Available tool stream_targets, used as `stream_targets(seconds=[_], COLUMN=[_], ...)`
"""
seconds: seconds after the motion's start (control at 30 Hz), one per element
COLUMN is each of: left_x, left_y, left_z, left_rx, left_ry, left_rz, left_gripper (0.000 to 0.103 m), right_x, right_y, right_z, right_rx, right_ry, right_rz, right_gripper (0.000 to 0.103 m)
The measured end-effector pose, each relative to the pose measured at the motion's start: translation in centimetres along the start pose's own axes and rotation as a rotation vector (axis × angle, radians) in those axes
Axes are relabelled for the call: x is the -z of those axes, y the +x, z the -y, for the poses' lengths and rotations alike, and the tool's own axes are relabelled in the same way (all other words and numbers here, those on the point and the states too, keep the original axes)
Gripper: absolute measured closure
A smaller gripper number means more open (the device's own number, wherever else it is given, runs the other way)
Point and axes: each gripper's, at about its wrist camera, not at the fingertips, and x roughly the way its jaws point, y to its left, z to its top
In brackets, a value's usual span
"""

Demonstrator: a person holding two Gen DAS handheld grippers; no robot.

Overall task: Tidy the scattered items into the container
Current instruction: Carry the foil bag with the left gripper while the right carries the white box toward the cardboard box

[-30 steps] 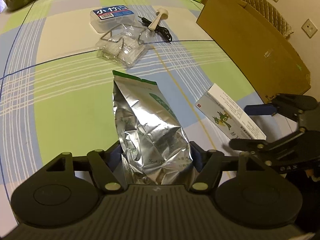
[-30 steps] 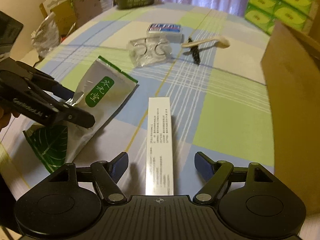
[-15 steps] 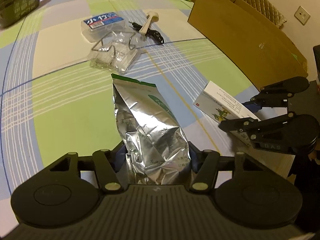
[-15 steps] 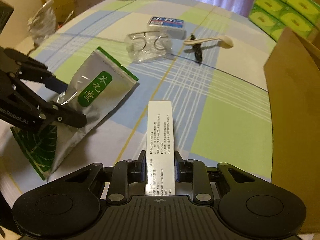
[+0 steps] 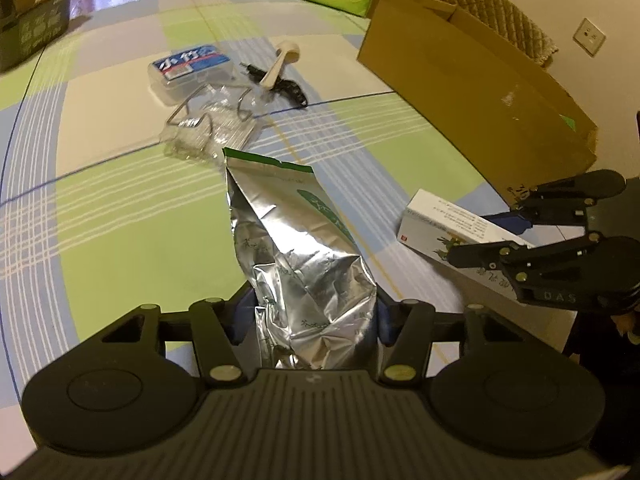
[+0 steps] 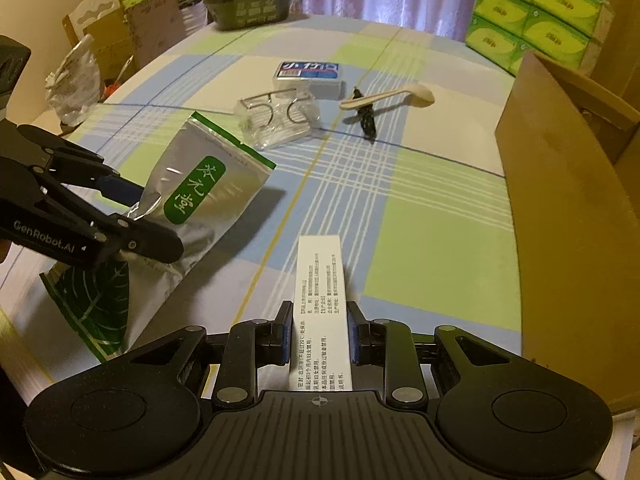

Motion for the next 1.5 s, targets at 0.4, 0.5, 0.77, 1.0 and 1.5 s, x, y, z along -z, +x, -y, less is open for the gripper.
stream_targets(seconds=[0.4, 0.5, 0.77, 1.0, 1.5], left_x=[0.6, 0.8, 1.0, 0.6, 0.3], left_y=[0.1, 0.2, 0.6, -0.1, -1.2], left_z=[1.7, 2.1, 1.8, 1.9, 5.4], left_rx=[0.019, 0.019, 0.003, 0.015, 0.017], left_ry=[0.029, 0.042, 0.050, 0.059, 0.059], left_rz=[-0.013, -0.018, -0.028, -0.004, 0.013], left_gripper=[0.051, 0.051, 0.051, 0.051, 0.051], right_x=[1.8, 1.8, 0.7, 0.8, 1.3], right_y=[0.4, 0.8, 2.5, 0.7, -4.4], right_z=[0.2, 0.4, 0.3, 0.6, 1.9], right_rx=[-0.008, -0.004, -0.006, 0.011, 0.016], right_ry=[-0.043, -0.058, -0.058, -0.017, 0.054], right_rz=[-0.087, -0.092, -0.102, -0.035, 0.049], right_gripper=[0.074, 0.074, 0.074, 0.075, 0.075])
